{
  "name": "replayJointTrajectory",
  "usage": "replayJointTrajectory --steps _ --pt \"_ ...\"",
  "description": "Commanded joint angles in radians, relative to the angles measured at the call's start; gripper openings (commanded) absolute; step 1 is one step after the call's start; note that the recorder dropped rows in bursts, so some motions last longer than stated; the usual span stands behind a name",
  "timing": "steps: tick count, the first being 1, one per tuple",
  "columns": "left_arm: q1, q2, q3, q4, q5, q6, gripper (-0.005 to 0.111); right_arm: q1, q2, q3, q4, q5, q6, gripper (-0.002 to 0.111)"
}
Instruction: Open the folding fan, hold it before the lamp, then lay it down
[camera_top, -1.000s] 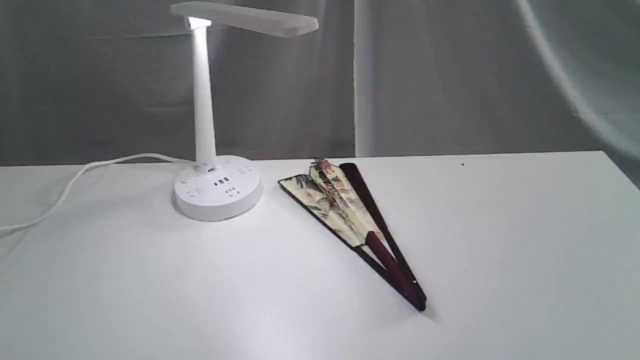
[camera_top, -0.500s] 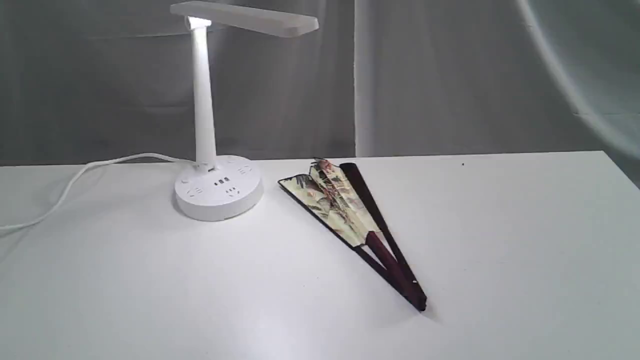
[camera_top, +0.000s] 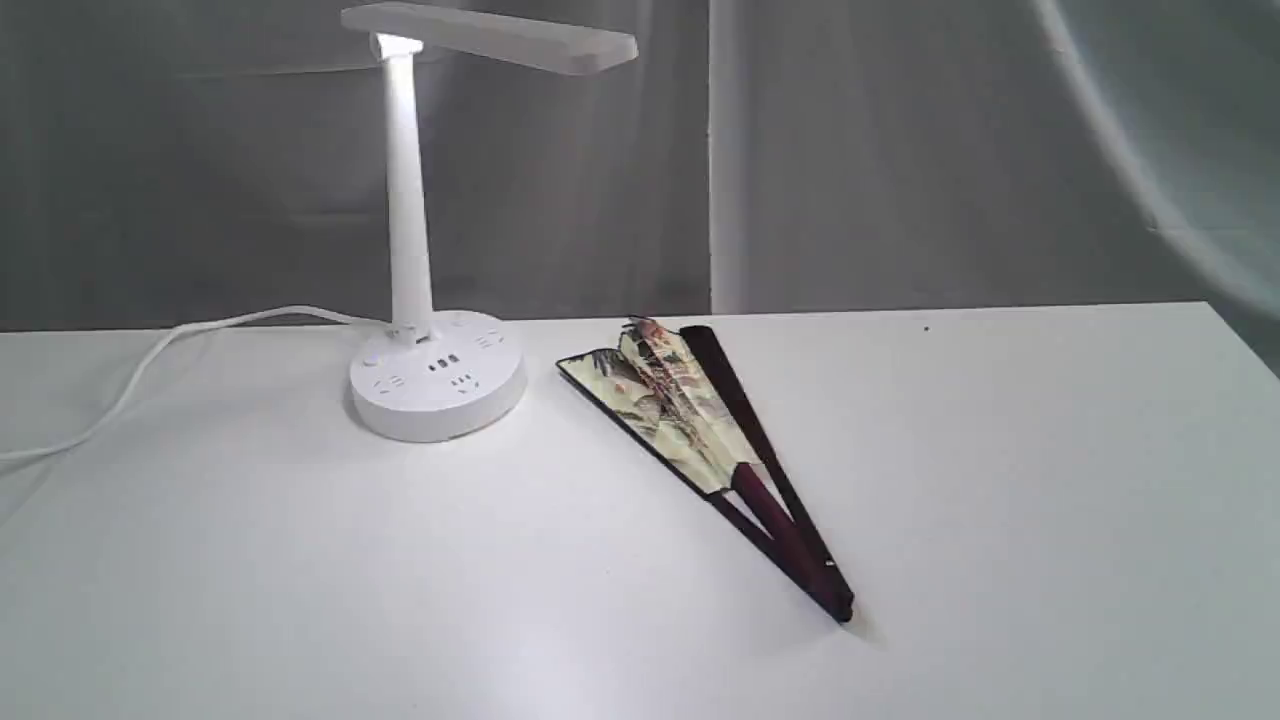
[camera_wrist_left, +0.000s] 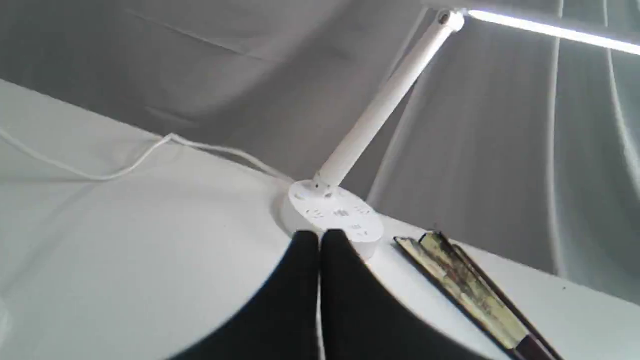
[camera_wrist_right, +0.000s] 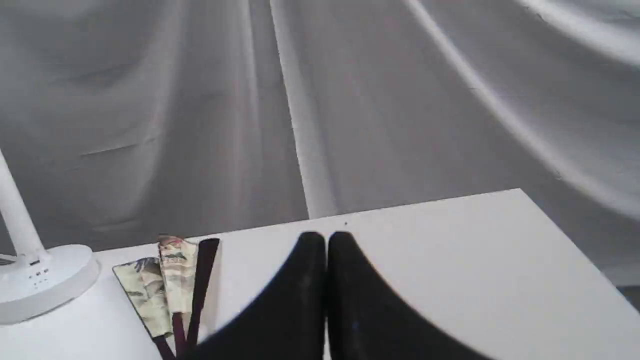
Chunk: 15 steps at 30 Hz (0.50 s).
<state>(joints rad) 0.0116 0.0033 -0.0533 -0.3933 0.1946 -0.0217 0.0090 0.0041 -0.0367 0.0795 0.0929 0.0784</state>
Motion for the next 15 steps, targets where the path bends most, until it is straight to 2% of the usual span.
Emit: replayJointTrajectory --steps 1,10,15 --pt "-0.002 -0.003 -0.07 -0.016 0.002 -0.002 0.0 0.001 -0.004 -0.065 0.007 0.017 -0.01 0.0" --pt "-0.002 -0.003 -0.272 -0.014 0.215 0.0 0.0 0.001 -0.004 -0.23 0.007 0.157 -0.01 0.0" --pt "-0.002 -0.003 -0.35 0.067 0.308 0.0 0.0 0.001 -0.004 -0.291 -0.006 0.217 -0.01 0.0"
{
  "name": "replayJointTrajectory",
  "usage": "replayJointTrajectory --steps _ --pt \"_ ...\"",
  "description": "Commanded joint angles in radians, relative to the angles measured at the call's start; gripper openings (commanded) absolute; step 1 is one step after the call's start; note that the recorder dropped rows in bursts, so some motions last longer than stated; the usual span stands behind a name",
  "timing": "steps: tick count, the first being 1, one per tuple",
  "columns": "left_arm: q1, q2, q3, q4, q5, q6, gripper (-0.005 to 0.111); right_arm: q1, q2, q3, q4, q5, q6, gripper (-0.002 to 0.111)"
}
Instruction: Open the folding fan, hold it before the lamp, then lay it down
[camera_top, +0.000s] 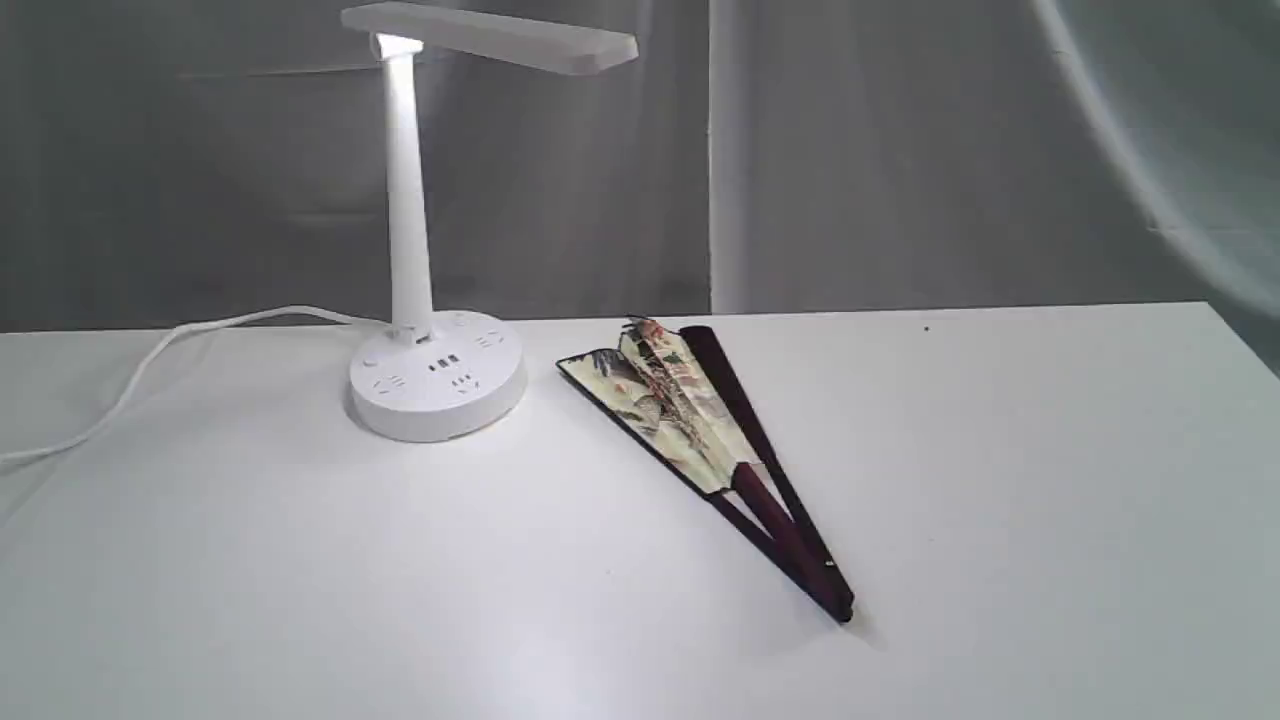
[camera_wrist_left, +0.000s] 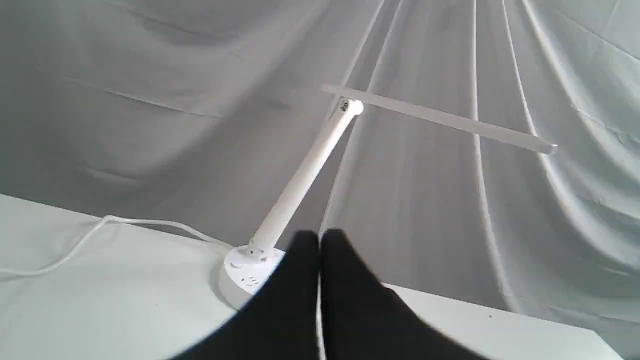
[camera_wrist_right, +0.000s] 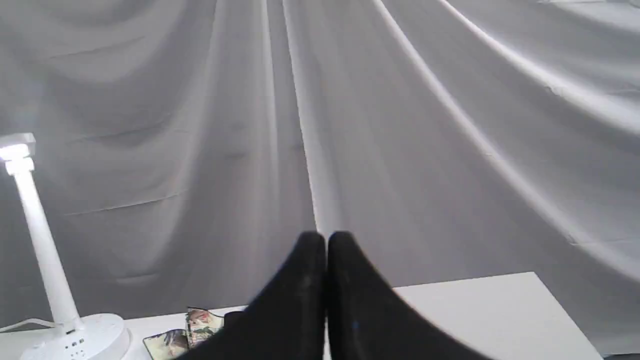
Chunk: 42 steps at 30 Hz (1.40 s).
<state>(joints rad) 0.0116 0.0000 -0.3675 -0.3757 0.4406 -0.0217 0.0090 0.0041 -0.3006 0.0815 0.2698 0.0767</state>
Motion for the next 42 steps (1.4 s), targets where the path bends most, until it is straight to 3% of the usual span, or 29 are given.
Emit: replayJointTrajectory --steps 1,18,30,42 --pt "-0.002 0.0 -0.053 0.071 0.089 -0.002 0.0 0.001 -0.004 -0.034 -0.02 0.052 -0.008 0.0" --pt "-0.002 0.019 -0.158 0.131 0.23 -0.029 0.0 0.003 0.176 -0.039 -0.031 0.128 -0.008 0.0" --pt "-0.002 0.269 -0.186 0.131 0.15 -0.027 0.001 0.003 0.309 -0.198 -0.003 0.25 -0.008 0.0" --pt "-0.002 0.576 -0.186 0.131 0.116 -0.025 0.001 0.003 0.574 -0.326 0.066 0.257 -0.038 0.0"
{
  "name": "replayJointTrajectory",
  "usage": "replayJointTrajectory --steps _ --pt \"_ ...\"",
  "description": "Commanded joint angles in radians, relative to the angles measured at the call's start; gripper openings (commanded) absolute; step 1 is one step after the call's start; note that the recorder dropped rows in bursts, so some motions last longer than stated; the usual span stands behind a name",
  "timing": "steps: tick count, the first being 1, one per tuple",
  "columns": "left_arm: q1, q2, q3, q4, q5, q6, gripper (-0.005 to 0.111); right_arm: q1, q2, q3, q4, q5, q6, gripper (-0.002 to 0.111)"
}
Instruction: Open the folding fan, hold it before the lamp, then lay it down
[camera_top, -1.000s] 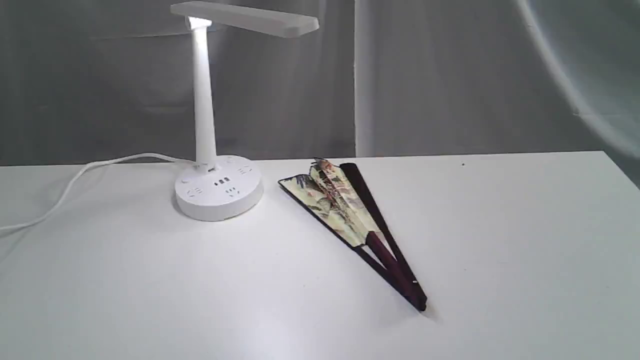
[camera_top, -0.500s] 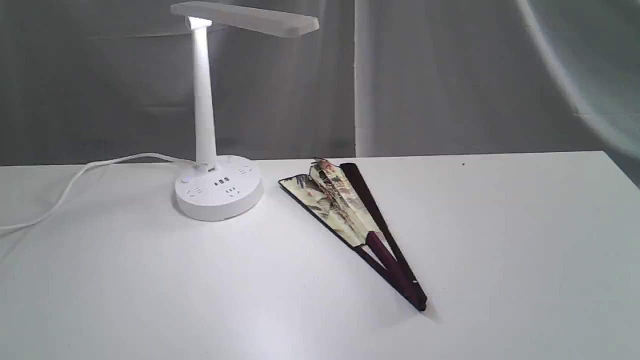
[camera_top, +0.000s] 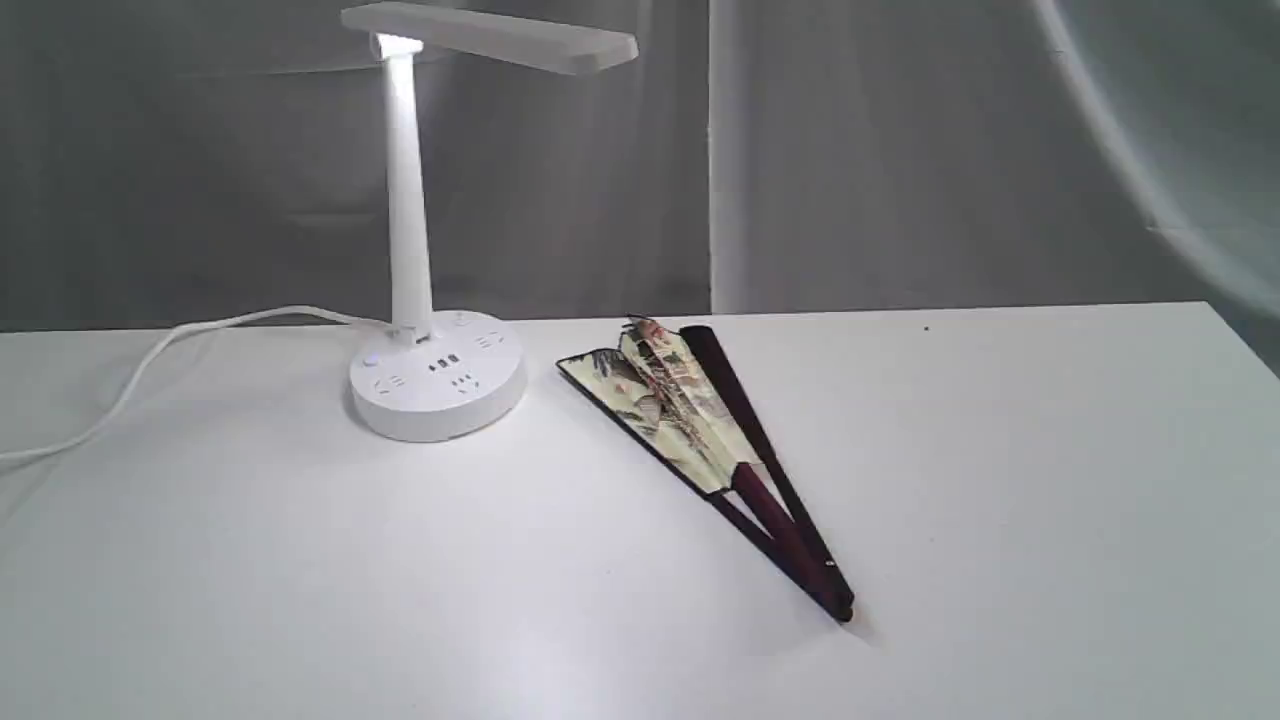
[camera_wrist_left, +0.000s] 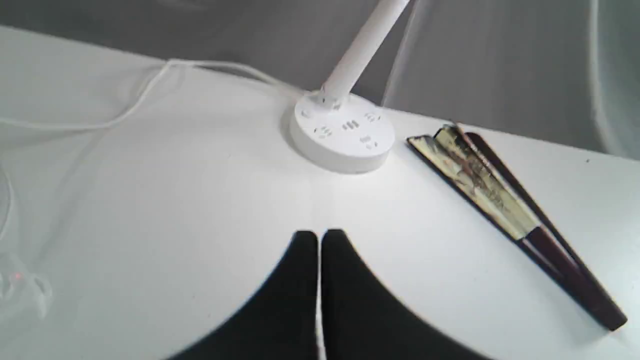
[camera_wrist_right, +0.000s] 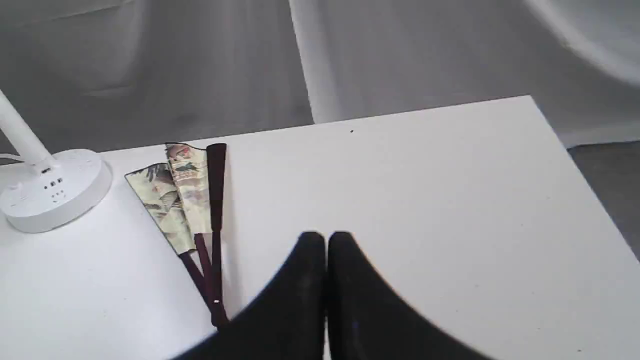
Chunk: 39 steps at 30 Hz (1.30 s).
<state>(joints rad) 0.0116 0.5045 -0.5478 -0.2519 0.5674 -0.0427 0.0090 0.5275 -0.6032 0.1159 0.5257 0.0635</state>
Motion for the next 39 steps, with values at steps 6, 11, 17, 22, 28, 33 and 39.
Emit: replayJointTrajectory --steps 6,11,17,22,28,33,39 --pt "-0.002 0.241 -0.042 0.007 0.02 0.0 0.001 0.003 0.172 -0.047 0.032 -0.023 -0.081 0.005" --pt "-0.002 0.378 -0.105 0.007 0.035 0.054 0.001 0.003 0.241 -0.047 0.053 -0.066 -0.107 0.01" --pt "-0.002 0.529 -0.15 -0.001 0.035 0.074 0.001 0.003 0.336 -0.047 0.069 -0.047 -0.107 0.01" --pt "-0.002 0.617 -0.17 -0.004 0.014 0.104 0.001 0.003 0.424 -0.047 0.1 -0.05 -0.108 0.01" --pt "-0.002 0.698 -0.176 -0.004 -0.056 0.148 0.0 0.003 0.535 -0.051 0.198 -0.054 -0.209 0.01" --pt "-0.007 0.777 -0.217 -0.011 -0.026 0.155 0.0 0.003 0.621 -0.051 0.377 -0.052 -0.384 0.013" --pt "-0.062 0.883 -0.261 -0.016 -0.004 0.155 0.0 0.003 0.711 -0.082 0.473 -0.026 -0.459 0.036"
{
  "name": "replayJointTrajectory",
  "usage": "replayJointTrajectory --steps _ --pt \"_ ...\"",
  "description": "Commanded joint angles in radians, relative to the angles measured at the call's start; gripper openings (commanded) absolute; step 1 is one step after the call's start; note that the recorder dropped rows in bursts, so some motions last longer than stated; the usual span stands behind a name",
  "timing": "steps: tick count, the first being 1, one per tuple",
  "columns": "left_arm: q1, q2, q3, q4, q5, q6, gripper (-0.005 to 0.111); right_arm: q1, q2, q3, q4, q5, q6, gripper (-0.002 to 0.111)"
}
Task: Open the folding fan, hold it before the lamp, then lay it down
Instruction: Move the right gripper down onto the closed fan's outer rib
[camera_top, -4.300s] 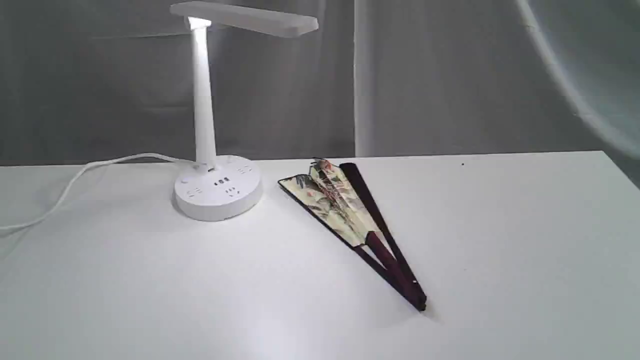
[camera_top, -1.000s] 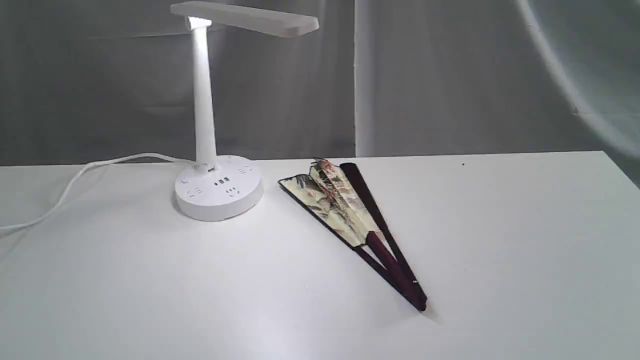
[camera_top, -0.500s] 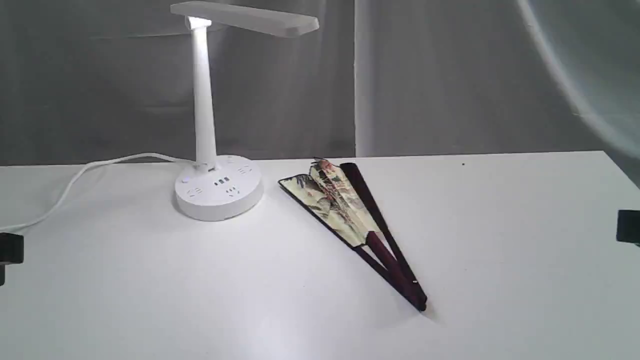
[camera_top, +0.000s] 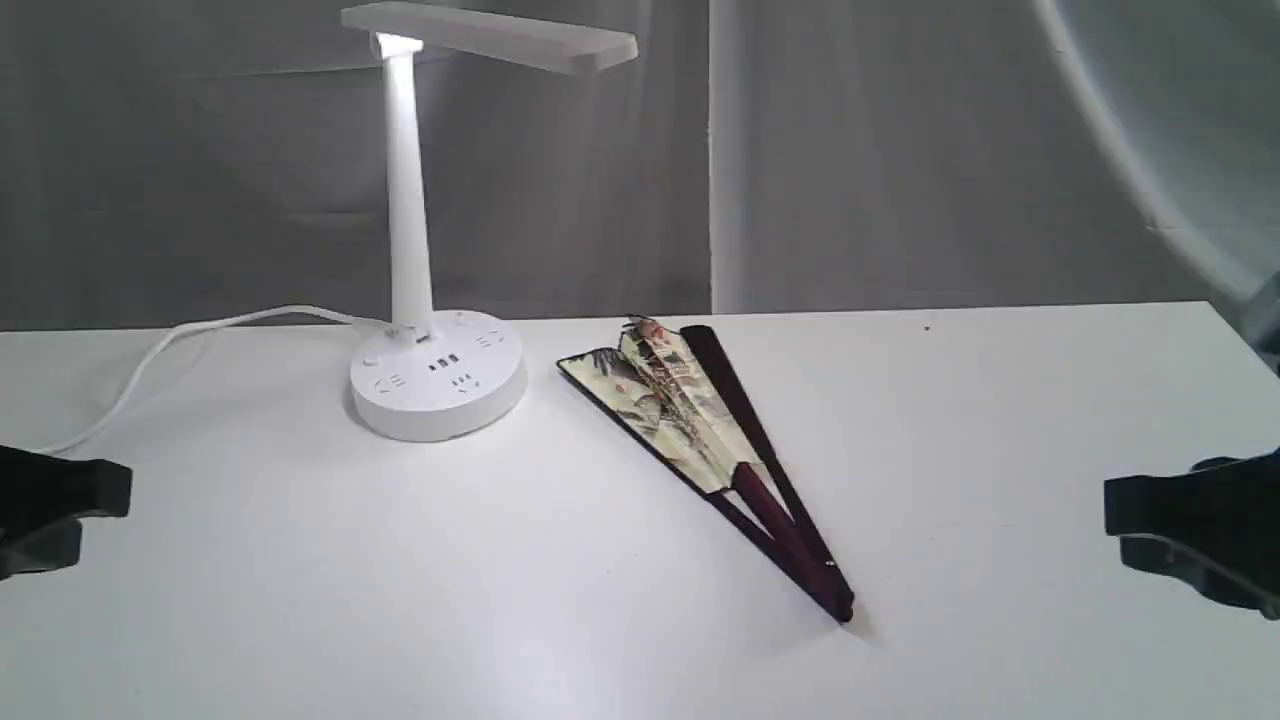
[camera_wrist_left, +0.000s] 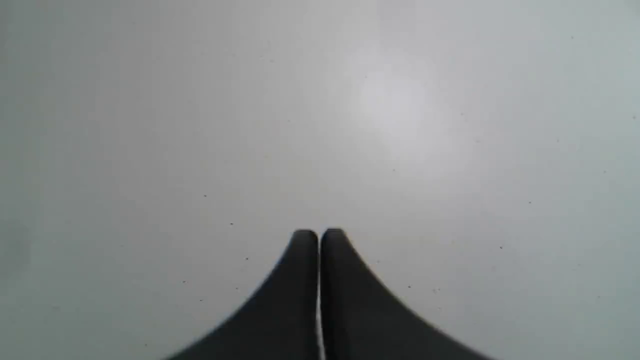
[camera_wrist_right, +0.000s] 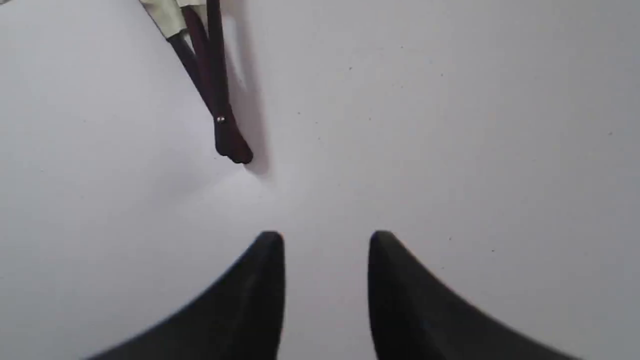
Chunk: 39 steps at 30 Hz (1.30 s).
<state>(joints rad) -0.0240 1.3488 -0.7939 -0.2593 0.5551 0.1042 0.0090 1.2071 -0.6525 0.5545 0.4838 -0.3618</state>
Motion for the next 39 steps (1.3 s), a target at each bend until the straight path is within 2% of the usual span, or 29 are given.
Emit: replayJointTrajectory --steps 1,8,13,17,24,32,39 --pt "-0.037 0.054 -0.017 -0.009 0.008 0.009 0.0 0.003 0.045 -0.05 0.035 0.028 -0.034 0.039" --pt "-0.096 0.174 -0.091 0.032 0.079 0.009 0.0 0.003 0.175 -0.205 0.059 0.128 -0.034 0.04" --pt "-0.096 0.223 -0.122 0.026 0.083 0.002 0.0 0.003 0.286 -0.302 0.131 0.165 -0.031 0.04" --pt "-0.096 0.263 -0.124 -0.05 0.099 0.018 0.0 0.003 0.383 -0.375 0.187 0.175 -0.039 0.04" --pt "-0.096 0.324 -0.136 -0.09 0.117 0.061 0.0 0.003 0.574 -0.535 0.366 0.25 -0.173 0.04" --pt "-0.096 0.373 -0.177 -0.099 0.174 0.061 0.0 0.003 0.79 -0.724 0.412 0.257 -0.176 0.04" --pt "-0.096 0.405 -0.177 -0.106 0.176 0.068 0.0 0.003 0.963 -0.827 0.652 0.285 -0.296 0.04"
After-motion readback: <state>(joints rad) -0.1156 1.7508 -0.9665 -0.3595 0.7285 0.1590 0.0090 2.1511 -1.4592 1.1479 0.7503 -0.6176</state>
